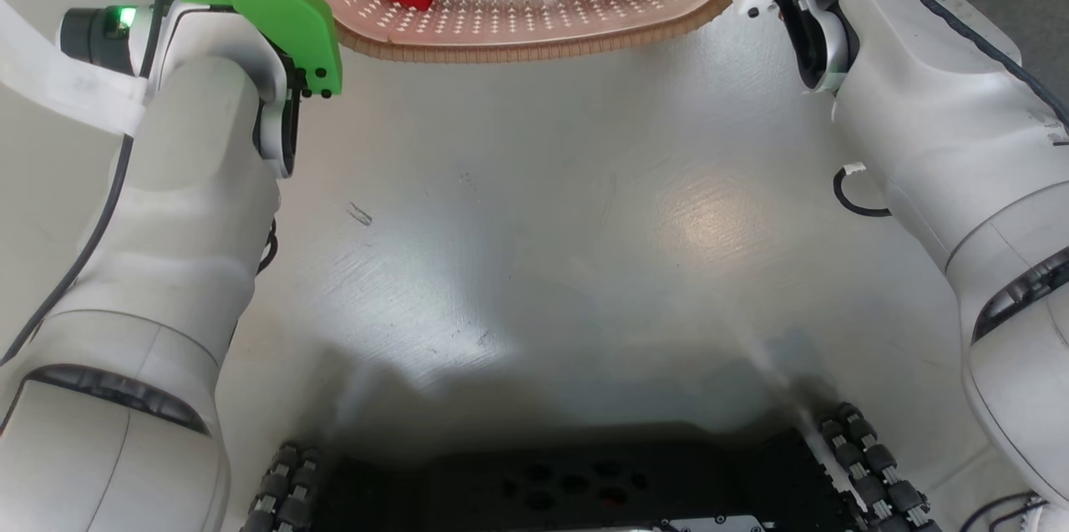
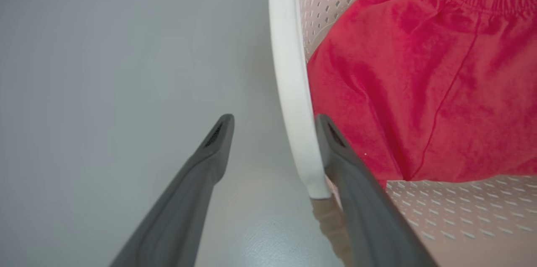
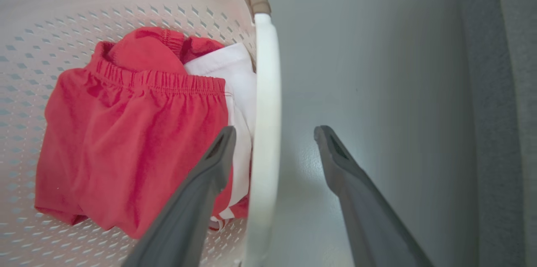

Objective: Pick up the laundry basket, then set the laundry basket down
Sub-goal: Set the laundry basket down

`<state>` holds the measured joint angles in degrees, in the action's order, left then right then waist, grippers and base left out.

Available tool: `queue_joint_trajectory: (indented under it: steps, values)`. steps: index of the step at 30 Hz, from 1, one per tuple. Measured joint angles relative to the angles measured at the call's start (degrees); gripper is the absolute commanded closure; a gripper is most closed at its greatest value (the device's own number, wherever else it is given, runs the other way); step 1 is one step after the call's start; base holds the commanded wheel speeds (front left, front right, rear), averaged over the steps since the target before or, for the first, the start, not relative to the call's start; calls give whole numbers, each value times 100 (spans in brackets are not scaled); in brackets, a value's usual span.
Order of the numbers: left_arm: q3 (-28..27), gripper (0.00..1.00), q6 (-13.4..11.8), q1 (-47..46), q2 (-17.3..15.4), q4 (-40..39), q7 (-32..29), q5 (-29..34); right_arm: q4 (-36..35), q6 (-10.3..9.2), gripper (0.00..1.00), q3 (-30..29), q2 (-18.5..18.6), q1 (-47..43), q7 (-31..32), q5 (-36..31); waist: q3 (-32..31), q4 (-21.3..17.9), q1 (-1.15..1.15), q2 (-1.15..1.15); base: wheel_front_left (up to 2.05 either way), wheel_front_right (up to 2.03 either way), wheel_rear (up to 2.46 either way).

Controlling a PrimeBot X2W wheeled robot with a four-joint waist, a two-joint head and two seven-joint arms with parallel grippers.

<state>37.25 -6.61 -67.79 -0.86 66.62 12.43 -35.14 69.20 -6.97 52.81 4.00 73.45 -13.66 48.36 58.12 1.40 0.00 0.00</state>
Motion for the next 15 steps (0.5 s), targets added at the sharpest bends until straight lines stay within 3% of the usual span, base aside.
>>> queue_joint_trajectory:
  steps: [15]
  values:
    - [-74,0,73,141,-1,-170,200,-32,-135,116,0,-147,-10,-119,-74,1,-635,-25,0,0,0,0,0]
